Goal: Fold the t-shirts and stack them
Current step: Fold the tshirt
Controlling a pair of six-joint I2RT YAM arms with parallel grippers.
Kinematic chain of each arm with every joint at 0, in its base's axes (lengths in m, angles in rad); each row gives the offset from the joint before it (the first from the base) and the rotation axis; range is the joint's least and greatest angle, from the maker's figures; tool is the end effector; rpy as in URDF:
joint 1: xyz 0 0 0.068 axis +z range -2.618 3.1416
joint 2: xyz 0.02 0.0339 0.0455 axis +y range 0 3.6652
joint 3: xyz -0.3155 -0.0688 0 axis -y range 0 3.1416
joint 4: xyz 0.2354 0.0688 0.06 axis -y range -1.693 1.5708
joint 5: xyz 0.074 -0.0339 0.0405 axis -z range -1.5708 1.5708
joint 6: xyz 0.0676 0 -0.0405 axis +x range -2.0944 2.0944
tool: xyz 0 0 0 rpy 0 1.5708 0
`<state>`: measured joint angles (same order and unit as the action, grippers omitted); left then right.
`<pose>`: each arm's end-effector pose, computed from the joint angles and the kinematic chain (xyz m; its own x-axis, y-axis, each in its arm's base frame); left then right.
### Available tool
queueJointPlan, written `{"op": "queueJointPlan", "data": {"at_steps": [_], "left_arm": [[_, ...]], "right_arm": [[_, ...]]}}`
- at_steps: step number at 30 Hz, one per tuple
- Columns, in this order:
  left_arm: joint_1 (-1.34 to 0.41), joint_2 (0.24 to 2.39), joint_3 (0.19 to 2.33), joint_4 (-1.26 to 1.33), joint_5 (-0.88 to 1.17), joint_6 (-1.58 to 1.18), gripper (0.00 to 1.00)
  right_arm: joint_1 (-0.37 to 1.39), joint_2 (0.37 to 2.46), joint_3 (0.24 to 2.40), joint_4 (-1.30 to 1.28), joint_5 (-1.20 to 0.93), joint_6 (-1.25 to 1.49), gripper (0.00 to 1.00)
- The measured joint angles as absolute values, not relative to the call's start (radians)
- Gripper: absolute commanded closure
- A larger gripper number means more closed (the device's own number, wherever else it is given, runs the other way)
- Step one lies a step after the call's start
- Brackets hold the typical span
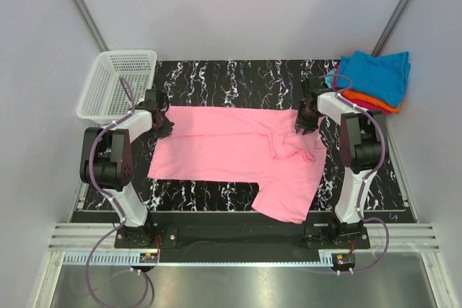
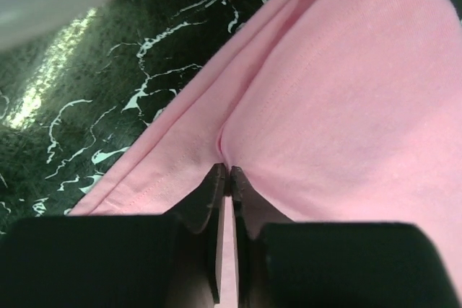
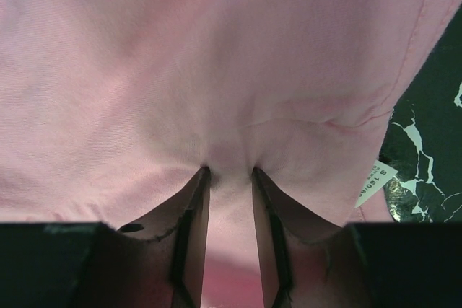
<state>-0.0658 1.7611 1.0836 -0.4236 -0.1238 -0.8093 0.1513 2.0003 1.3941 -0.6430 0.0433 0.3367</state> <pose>0.3643 -0.0156 0.1967 -0.6208 -0.6789 -0.3920 -0.6375 0.7282 -0.2516 0.4194 0.0610 0.1813 -0.9305 0.1920 -0.3119 0.1805 0.9814 0.0657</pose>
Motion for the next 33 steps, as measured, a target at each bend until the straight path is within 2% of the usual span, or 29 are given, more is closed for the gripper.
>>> {"op": "queueJointPlan", "data": {"at_steps": [25,28,29,33], "left_arm": [[-0.066,1.680,1.077,-0.485,-0.301,-0.806,1.00],[-0.066,1.691,1.077,-0.486,-0.302,-0.805,0.79],[-0.066,1.694,1.077,-0.489,-0.308,-0.804,0.69],[-0.060,1.699,1.077,-0.503,-0.316,-0.801,0.56]], "right_arm": [[0.151,2.000,1.393,-0.643,0.051,0.337,0.69],[0.152,2.000,1.393,-0.644,0.054,0.337,0.68],[0.152,2.000,1.393,-0.644,0.055,0.337,0.68],[0.151,1.996,1.390,-0.644,0.060,0.337,0.66]]}}
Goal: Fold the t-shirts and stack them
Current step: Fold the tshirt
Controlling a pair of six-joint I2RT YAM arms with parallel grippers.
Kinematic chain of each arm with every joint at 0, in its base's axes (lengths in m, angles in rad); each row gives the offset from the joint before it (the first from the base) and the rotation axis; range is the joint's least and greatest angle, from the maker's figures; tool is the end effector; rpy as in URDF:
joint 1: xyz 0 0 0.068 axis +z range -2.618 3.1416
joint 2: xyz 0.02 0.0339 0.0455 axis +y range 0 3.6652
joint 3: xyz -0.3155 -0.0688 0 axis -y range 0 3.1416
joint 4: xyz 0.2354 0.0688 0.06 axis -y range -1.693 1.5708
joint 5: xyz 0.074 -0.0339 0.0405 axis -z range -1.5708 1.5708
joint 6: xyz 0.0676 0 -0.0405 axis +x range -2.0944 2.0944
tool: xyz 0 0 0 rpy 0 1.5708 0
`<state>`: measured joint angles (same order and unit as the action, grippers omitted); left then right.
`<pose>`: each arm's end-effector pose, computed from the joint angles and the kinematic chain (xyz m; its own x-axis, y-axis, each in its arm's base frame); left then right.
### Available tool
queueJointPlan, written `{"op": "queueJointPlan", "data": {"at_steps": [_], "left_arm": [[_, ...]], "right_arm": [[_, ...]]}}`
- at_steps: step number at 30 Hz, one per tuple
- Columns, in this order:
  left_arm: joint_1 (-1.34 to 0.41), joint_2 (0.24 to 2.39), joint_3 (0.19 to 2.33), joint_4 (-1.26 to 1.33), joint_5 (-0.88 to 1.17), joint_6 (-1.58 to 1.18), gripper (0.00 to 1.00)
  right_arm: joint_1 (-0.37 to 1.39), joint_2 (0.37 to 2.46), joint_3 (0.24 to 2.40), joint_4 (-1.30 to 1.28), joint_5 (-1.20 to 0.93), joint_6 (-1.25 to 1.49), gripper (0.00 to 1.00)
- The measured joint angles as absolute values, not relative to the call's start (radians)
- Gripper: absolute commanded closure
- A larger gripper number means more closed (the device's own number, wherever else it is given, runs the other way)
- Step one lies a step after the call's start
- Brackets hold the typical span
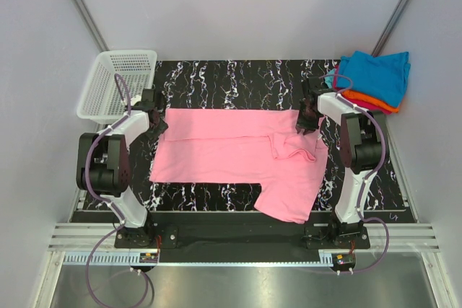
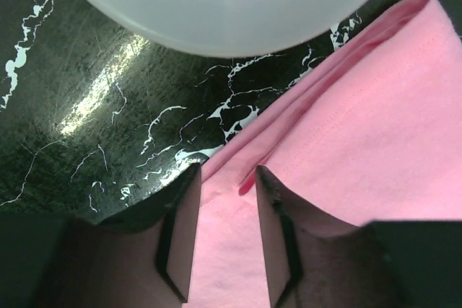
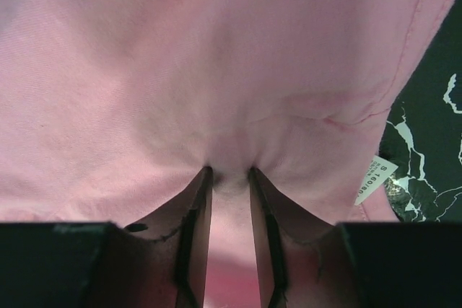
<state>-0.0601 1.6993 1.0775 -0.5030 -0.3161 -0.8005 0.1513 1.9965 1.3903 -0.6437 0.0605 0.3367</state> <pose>0.3470 0.0002 0.2133 -0.5720 -0.6490 -0.5017 -0.6998 0.7052 -0.1143 0.4183 0.0596 0.1818 -0.9289 0.1920 -0.3167 0.1857 0.9813 0.0501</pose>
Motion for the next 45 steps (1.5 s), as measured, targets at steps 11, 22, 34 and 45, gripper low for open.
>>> {"op": "queueJointPlan", "data": {"at_steps": [11,22,34,45], "left_arm": [[-0.065,1.634,1.065,-0.472,-0.249,-0.768,0.53],[-0.154,1.666,1.085,-0.408,-0.087,-0.704,0.53],[-0.167,1.757,1.171,-0.400,-0.050,-0.684,0.53],[-0.167,1.804,1.212,-0.402,-0.002,-0.659,0.53]], "right_arm": [[0.149,1.896,1.315,-0.690,0.118,0.355,0.59],[0.147,1.921,1.345,-0.713,0.189,0.398,0.60],[0.134,2.283,1.860,-0.875,0.166,0.318,0.60],[0.102,2.415,2.099,-0.939,0.207,0.246,0.62]]}}
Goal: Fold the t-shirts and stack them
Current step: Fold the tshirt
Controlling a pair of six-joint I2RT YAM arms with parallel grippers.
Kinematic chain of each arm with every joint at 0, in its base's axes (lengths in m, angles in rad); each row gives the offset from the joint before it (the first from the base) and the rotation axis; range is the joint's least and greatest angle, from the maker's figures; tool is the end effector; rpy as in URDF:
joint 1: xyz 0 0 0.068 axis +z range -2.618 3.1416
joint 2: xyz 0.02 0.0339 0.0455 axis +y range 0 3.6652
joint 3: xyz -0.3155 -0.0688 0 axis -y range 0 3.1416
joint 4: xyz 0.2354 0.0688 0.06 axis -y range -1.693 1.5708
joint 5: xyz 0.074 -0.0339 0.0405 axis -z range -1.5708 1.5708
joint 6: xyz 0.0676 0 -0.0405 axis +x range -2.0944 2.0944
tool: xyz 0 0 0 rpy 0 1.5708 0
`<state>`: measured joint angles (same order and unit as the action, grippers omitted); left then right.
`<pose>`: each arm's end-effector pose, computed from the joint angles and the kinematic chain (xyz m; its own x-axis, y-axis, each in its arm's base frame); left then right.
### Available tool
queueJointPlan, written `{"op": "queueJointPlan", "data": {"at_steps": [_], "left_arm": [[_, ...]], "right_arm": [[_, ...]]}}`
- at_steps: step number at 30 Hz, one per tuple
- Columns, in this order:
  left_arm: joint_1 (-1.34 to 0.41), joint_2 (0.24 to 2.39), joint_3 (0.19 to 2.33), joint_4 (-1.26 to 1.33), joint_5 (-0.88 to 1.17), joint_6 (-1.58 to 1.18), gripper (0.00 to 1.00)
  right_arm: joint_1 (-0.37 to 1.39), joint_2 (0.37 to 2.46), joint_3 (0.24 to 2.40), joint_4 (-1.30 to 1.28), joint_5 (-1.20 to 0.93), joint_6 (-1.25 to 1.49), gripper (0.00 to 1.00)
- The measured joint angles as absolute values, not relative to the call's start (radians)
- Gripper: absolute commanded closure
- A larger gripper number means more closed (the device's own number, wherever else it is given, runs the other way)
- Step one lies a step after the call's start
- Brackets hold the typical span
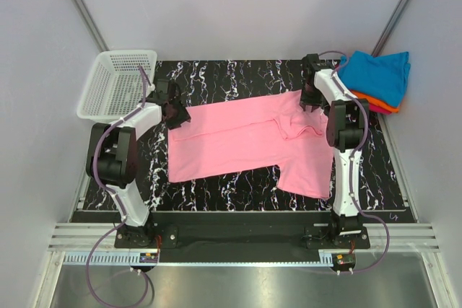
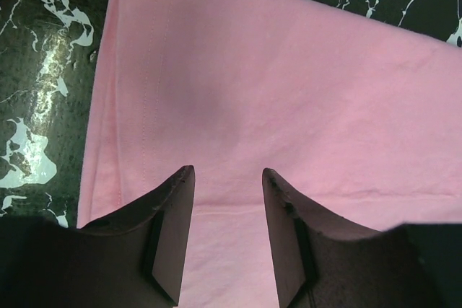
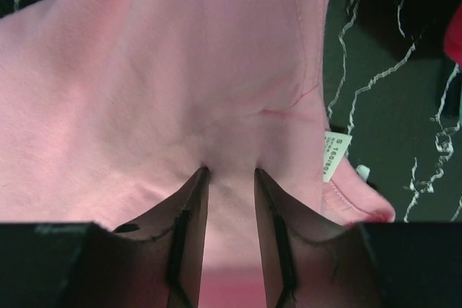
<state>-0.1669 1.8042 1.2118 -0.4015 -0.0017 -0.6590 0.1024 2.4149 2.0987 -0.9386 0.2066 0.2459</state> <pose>0.3935 -0.0662 0.2201 -0.7546 -0.4938 -0.4321 -0.3755 0.8650 -0.3329 0.5403 0.0416 0.1737 -0.9260 0.1444 -0.3489 0.1946 0.9743 -0.1135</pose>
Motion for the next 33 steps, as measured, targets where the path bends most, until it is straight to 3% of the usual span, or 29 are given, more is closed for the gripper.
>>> {"op": "queueJointPlan", "data": {"at_steps": [11,17,22,33], "left_arm": [[-0.194,1.802,1.205,-0.398,0.005,-0.654,0.53],[-0.205,1.769,1.163,-0.401,0.005,-0.653,0.53],[-0.206,1.748,1.136,-0.399,0.005,-0.651,0.53],[-0.206,1.740,1.136,-0.401,0.004,-0.643,0.53]], "right_arm": [[0.118,2.106,1.794,-0.905,0.184,0.233,0.64],[0.244,1.978,1.612,-0.860,0.145,0.233,0.63],[0.331,1.948,1.456,-0.791,0.038,0.254,0.62],[0.313,1.979,1.455,-0.725,0.014,0.257,0.63]]}}
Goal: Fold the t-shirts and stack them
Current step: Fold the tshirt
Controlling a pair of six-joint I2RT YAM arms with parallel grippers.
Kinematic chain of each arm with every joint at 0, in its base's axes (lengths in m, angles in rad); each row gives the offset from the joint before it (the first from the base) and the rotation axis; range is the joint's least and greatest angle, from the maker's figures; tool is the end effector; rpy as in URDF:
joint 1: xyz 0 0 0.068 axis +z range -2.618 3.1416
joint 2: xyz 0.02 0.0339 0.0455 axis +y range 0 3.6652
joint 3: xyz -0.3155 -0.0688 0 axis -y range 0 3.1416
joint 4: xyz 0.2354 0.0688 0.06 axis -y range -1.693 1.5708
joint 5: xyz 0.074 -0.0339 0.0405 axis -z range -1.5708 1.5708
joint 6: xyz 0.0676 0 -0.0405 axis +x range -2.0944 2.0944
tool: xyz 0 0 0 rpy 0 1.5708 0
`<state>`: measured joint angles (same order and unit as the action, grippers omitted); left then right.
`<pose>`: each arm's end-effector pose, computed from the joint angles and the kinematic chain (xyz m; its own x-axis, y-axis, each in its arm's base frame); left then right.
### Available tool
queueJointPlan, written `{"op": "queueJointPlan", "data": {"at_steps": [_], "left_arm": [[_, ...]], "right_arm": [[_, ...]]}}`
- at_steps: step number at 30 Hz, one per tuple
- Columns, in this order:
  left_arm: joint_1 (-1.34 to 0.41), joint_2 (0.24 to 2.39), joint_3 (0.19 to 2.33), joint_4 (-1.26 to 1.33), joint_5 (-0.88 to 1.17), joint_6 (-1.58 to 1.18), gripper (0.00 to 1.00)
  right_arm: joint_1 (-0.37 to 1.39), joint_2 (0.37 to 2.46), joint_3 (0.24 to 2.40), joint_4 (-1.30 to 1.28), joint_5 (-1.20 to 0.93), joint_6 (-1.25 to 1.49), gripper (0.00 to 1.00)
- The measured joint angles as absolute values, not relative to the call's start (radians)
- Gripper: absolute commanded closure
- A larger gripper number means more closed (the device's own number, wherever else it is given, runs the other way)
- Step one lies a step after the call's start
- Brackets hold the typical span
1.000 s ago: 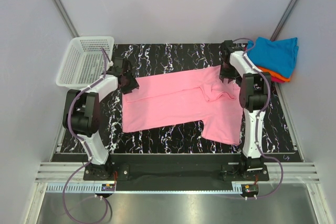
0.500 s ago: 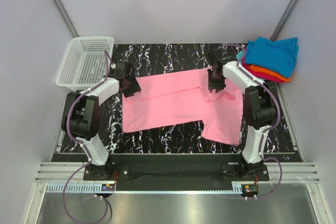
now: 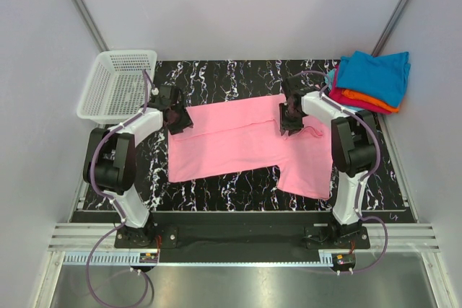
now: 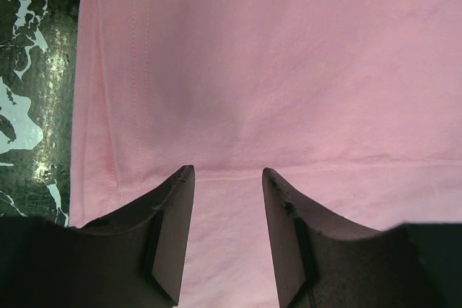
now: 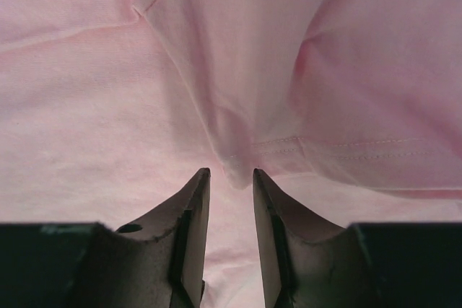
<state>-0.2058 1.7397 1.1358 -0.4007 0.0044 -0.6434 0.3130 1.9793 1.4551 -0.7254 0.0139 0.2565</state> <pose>0.3688 -0.0773 0.2207 -0.7849 -0.4490 -0.4269 -0.3303 0.8862 -0.3248 0.4035 0.1296 0.2028 -0.9503 -0.0409 -0.3087 -0.0647 0.9956 0.0673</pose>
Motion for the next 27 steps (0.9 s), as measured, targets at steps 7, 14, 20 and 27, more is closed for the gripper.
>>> {"op": "queueJointPlan", "data": {"at_steps": [7,14,20,27], "left_arm": [[-0.206,1.740,1.136,-0.401,0.004,-0.643,0.53],[-0.206,1.740,1.136,-0.402,0.004,-0.643,0.53],[-0.206,1.740,1.136,-0.402,0.004,-0.643,0.53],[-0.206,1.740,1.136,-0.402,0.004,-0.643,0.53]], "right_arm": [[0.313,2.004,1.455,-0.725,0.014,0.257,0.87],[0.317,2.014,1.446,-0.722,0.015,0.257,1.00],[0.341,2.003,1.444,-0.730,0.025,0.266,1.00],[0.369,1.939,1.430,-0.741,0.026,0.283,1.00]]}}
